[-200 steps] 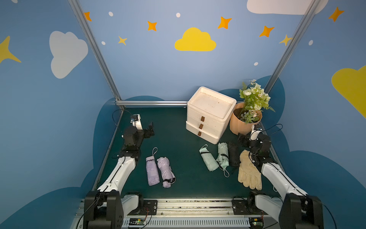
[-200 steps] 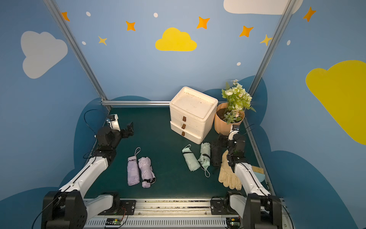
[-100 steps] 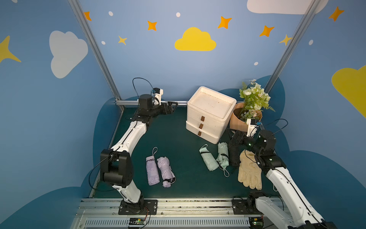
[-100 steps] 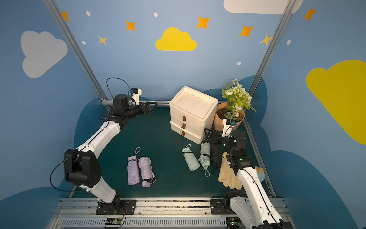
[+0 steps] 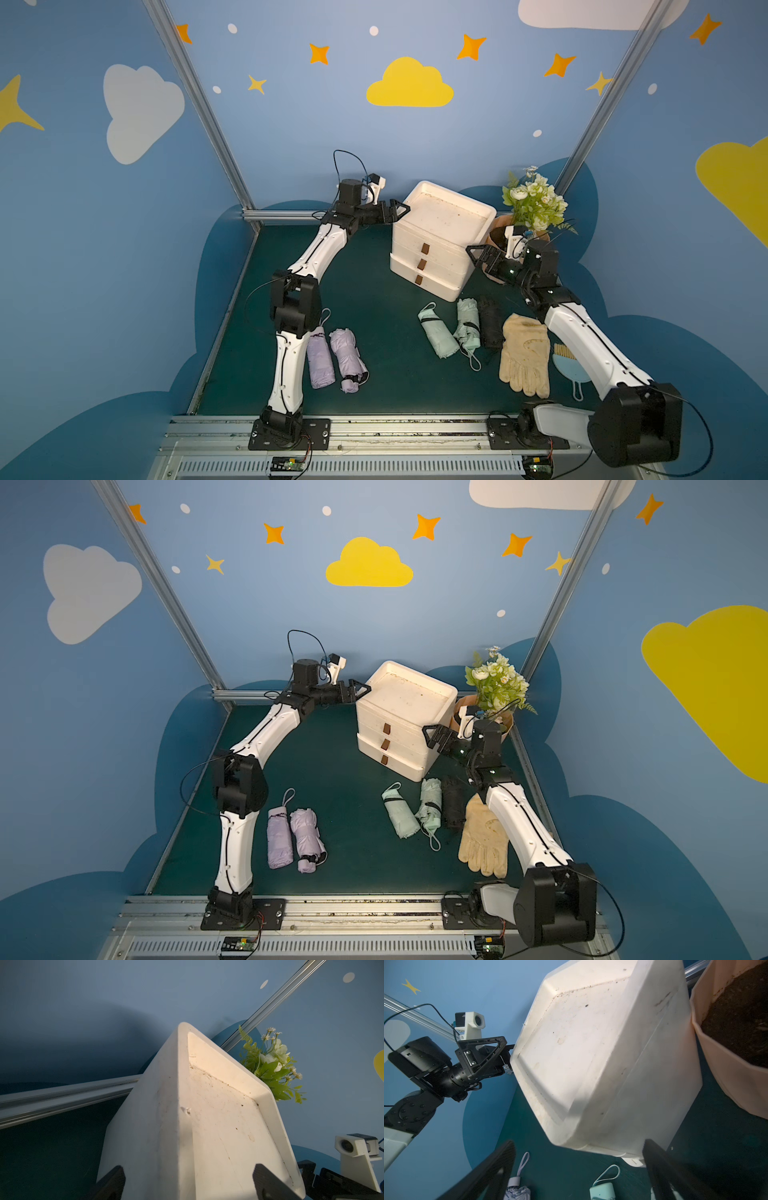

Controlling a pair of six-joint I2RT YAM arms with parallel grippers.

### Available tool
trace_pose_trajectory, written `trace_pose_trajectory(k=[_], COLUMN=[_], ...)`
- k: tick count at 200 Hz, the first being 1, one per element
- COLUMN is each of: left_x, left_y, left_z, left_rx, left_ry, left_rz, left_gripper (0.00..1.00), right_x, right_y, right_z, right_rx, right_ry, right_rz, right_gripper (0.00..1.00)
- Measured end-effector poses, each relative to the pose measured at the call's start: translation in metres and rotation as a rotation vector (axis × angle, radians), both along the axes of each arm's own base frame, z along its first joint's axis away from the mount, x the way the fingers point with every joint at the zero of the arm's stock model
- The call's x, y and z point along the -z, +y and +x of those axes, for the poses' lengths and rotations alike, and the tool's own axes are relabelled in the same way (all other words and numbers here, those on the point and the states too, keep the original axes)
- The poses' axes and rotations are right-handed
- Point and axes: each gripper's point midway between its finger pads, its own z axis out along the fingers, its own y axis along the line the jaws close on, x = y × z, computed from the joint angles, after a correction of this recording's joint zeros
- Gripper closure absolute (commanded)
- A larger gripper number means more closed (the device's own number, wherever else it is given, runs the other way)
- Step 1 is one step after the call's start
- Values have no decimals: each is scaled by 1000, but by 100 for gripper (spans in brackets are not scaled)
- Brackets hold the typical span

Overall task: Place the umbrella in the drawer by color
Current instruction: Adjust the storage box at the center of the board.

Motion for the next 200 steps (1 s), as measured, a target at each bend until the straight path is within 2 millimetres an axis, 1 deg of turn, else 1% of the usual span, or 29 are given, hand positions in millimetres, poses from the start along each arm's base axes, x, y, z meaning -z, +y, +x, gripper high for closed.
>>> trace_pose_trajectory(k=[16,33,68,108,137,154,173,200], left_x=[4,4,2,4,5,5,5,5], left_y=[-11,-17,-19,-20,-19,-17,-11,5], left_z=[5,10,8,5,2,-4,-15,-41], left_rx=[28,42,62,83,84,78,62,22], left_ry=[12,16,23,3,-11,-15,-11,2], left_rz=[-7,-13,-12,10,40,64,95,128], left_gripper=[17,21,22,23,24,24,24,23], right_x=[2,4,12,5,10,14,17,18], right_y=[0,0,4,12,14,15,18,27], right_z=[11,22,34,42,48,51,56,65], right_rx=[6,7,-11,-59,-73,-76,-80,-91], right_ry=[-1,3,19,-2,21,43,59,60], right_rz=[-24,-46,-85,-113,-135,-154,-188,-232], right_gripper=[2,2,2,2,2,2,2,2])
